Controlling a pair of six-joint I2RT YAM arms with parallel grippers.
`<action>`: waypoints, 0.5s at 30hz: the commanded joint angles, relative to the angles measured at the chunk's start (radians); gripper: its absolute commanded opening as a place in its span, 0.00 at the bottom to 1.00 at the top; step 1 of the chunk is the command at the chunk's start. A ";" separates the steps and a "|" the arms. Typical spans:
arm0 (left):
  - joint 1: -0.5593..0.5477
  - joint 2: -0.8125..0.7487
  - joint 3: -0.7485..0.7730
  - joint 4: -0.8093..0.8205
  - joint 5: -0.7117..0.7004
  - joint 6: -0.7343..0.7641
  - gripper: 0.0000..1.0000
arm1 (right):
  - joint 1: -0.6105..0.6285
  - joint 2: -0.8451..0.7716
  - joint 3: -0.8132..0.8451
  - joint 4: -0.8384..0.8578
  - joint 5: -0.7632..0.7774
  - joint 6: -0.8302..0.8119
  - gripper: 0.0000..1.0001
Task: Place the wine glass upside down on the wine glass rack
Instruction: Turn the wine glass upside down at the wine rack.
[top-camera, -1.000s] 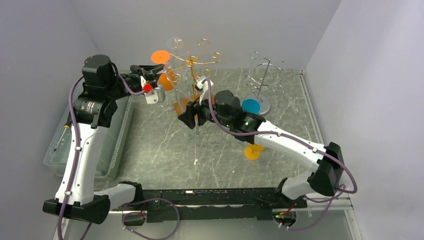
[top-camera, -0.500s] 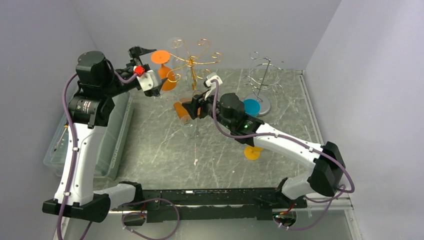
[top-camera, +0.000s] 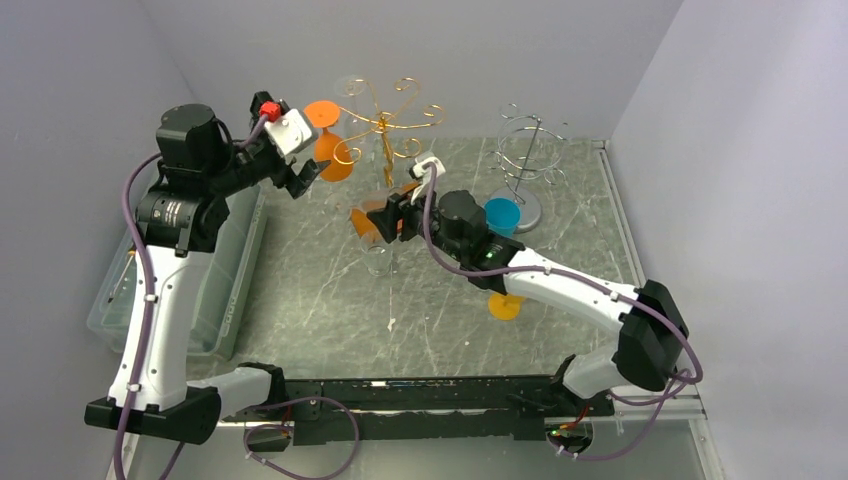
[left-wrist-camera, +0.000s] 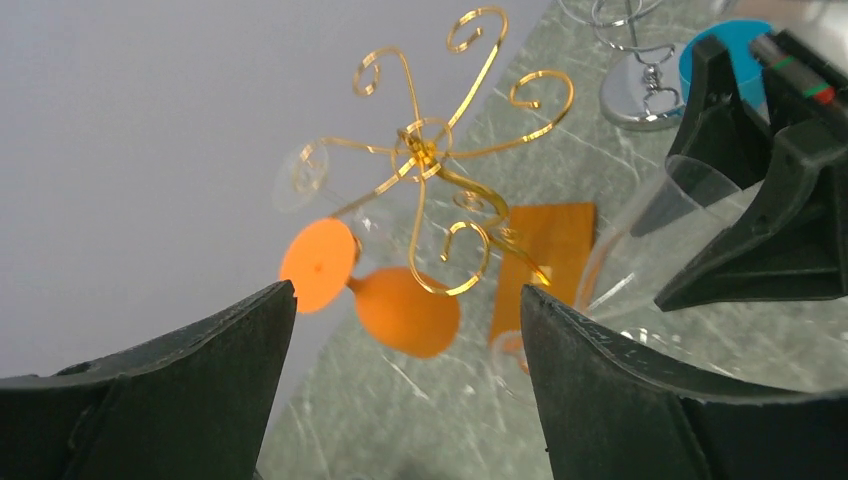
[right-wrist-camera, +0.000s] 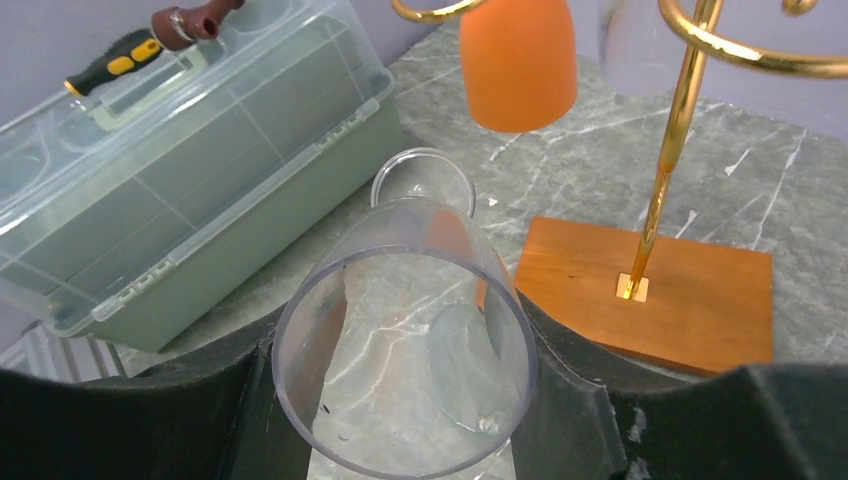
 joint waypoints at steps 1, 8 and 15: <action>0.004 0.029 0.048 -0.150 -0.119 -0.220 0.86 | -0.002 -0.114 0.024 0.050 -0.024 0.007 0.46; 0.029 0.020 0.012 -0.339 -0.071 -0.405 0.99 | -0.001 -0.250 -0.002 0.024 -0.069 0.053 0.46; 0.034 0.004 -0.068 -0.329 0.060 -0.536 1.00 | 0.000 -0.332 -0.014 0.021 -0.121 0.095 0.46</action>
